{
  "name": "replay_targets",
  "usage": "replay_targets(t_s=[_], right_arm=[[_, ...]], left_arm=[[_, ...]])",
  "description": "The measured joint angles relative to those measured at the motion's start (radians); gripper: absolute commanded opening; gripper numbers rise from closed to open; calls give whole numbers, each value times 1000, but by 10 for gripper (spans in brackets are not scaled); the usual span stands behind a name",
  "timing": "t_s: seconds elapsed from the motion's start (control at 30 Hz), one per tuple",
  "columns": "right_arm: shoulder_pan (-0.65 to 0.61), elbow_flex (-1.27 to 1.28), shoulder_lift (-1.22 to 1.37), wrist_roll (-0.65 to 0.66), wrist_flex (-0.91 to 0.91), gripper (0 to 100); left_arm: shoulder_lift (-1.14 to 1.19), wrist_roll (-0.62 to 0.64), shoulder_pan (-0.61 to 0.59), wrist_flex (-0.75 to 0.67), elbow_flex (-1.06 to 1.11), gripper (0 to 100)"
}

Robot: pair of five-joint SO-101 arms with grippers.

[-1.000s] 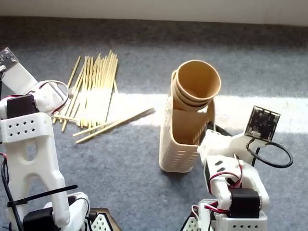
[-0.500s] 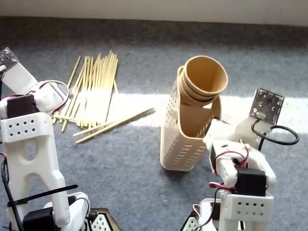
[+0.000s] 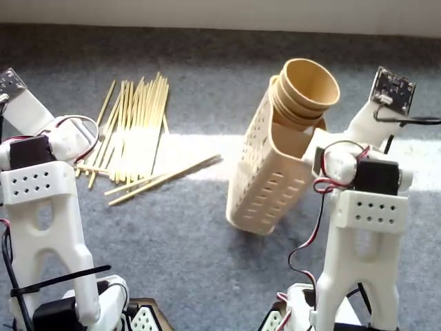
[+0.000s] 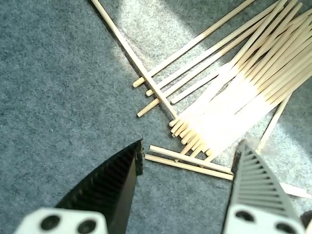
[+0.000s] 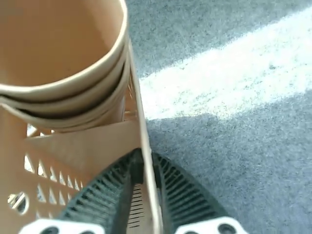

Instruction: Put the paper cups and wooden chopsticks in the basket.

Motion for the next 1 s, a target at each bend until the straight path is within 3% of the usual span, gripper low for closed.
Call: replay_targets(t_s=[0.13, 0.33, 0.63, 0.9, 1.0], right_arm=[[0, -103, 21, -20, 84, 5], [-32, -32, 5, -20, 100, 5], [-178, 259, 0, -20, -40, 7], [-193, 377, -2, -20, -143, 11], [-193, 402, -2, -20, -178, 54]], left_arm=[[0, 0, 0, 0, 0, 299], [0, 0, 0, 0, 0, 299], [0, 0, 0, -3, 0, 299], [0, 0, 0, -3, 0, 299], [0, 0, 0, -3, 0, 299]])
